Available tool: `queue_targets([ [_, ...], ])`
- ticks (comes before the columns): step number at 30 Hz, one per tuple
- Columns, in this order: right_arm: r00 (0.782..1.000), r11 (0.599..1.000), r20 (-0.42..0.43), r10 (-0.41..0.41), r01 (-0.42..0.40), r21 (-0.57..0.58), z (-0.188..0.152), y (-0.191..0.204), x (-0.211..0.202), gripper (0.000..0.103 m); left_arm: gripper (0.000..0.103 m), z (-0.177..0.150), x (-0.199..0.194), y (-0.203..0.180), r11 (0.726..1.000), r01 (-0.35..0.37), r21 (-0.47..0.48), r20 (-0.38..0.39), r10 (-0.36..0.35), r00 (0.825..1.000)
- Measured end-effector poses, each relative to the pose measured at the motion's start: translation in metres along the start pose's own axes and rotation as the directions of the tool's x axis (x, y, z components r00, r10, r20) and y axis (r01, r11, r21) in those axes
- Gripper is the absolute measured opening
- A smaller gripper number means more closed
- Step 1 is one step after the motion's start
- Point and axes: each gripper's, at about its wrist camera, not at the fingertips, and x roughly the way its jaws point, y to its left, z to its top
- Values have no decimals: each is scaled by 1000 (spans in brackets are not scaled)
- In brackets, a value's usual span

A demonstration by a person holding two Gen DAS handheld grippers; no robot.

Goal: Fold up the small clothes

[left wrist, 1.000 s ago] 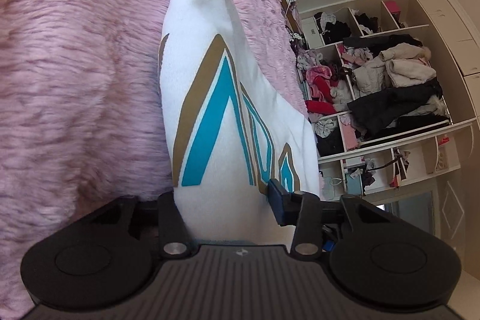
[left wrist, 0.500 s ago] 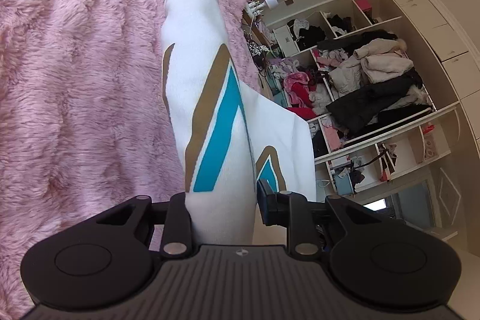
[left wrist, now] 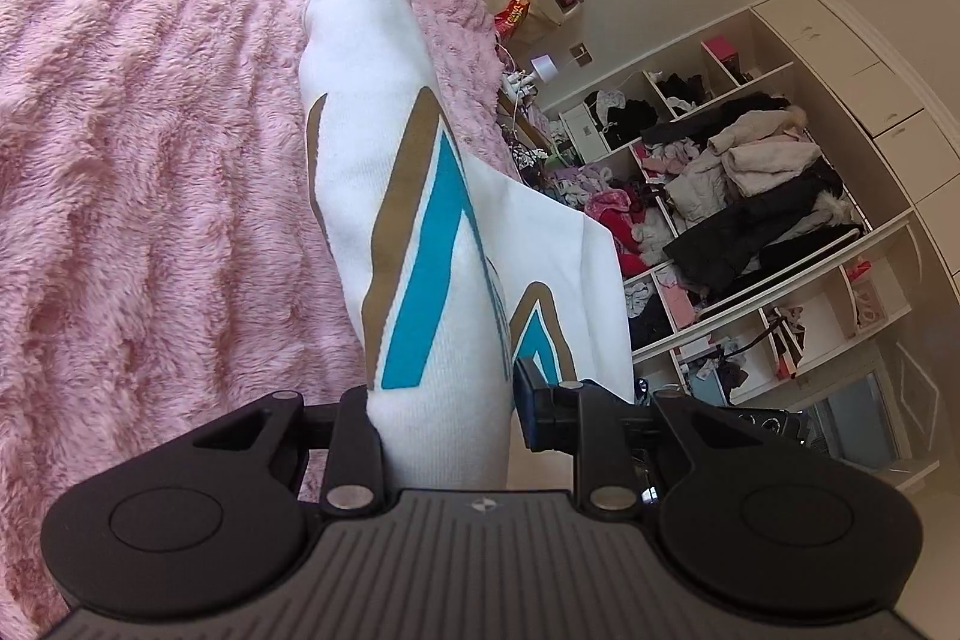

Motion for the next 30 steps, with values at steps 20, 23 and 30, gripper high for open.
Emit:
queue_targets([
  [20, 980, 988, -123, -154, 156, 10, -79, -76, 112, 23, 28, -17, 23, 163, 986, -45, -161, -10, 44, 999],
  [23, 981, 989, -133, -144, 146, 3, -80, -89, 114, 25, 35, -14, 22, 171, 985, -79, -153, -29, 76, 997],
  [30, 973, 974, -68, -220, 215, -69, -61, -90, 90, 36, 50, 1, -23, 150, 964, -264, -21, 23, 265, 964],
])
